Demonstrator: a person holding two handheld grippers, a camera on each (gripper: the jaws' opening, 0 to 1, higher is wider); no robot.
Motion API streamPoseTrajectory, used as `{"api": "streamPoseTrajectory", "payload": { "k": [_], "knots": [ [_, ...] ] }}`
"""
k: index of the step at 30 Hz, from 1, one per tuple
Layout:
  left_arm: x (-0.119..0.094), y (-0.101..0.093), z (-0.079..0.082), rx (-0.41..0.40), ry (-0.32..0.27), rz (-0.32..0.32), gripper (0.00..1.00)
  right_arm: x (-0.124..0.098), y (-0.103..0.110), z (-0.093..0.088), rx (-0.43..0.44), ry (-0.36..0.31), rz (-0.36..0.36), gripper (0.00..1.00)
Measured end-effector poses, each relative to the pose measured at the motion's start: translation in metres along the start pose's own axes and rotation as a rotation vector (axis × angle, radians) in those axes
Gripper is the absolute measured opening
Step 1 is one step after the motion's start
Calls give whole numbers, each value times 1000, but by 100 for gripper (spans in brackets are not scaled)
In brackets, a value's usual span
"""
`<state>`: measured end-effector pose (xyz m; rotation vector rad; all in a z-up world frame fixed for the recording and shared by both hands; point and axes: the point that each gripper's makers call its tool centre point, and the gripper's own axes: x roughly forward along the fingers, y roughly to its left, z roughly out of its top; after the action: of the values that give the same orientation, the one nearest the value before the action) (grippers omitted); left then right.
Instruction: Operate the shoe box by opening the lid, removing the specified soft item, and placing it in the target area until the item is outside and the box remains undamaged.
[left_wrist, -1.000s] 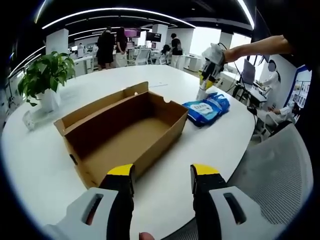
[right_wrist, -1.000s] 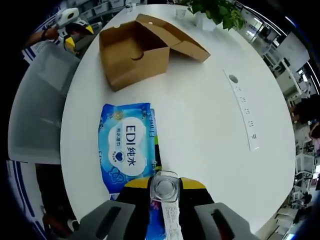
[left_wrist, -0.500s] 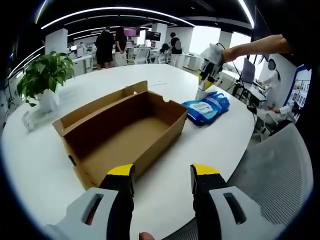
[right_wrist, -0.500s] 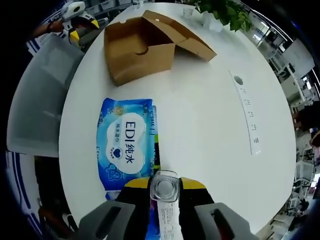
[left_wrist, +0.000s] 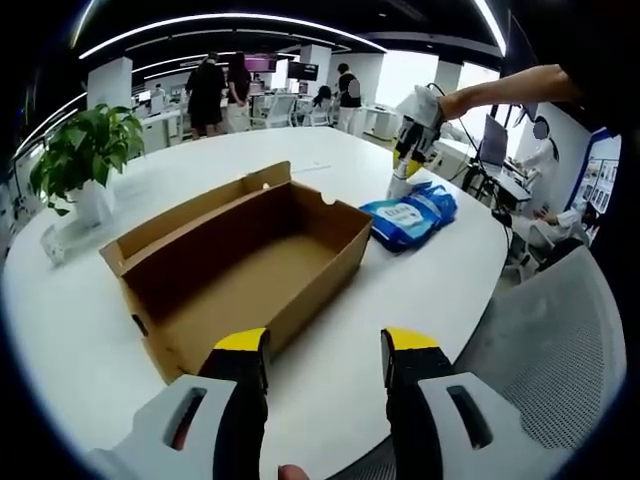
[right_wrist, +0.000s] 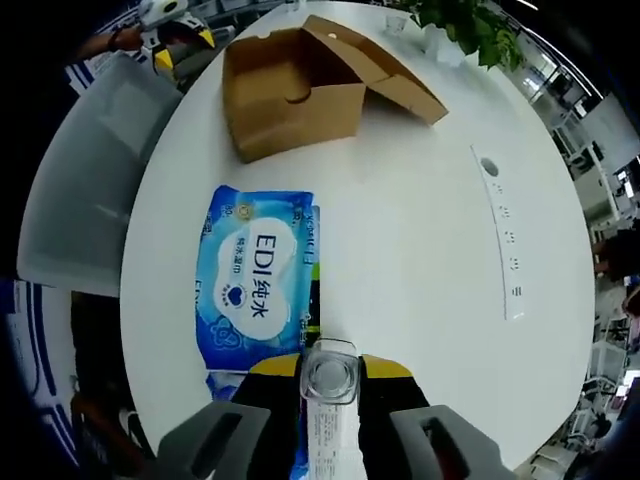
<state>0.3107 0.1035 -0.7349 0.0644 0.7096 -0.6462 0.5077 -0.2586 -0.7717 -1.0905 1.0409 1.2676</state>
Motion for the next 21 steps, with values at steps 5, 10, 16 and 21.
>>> {"api": "streamPoseTrajectory", "payload": {
  "k": [5, 10, 16, 21],
  "knots": [
    [-2, 0, -1, 2, 3, 1, 45, 1, 1, 1, -34, -3, 17, 17],
    [-3, 1, -2, 1, 4, 4, 45, 3, 0, -5, -44, 23, 19, 18],
    [-4, 2, -1, 0, 0, 6, 45, 4, -3, -9, -39, 30, 10, 18],
    [-4, 1, -1, 2, 0, 4, 45, 3, -6, -7, -37, 21, -4, 18]
  ]
}}
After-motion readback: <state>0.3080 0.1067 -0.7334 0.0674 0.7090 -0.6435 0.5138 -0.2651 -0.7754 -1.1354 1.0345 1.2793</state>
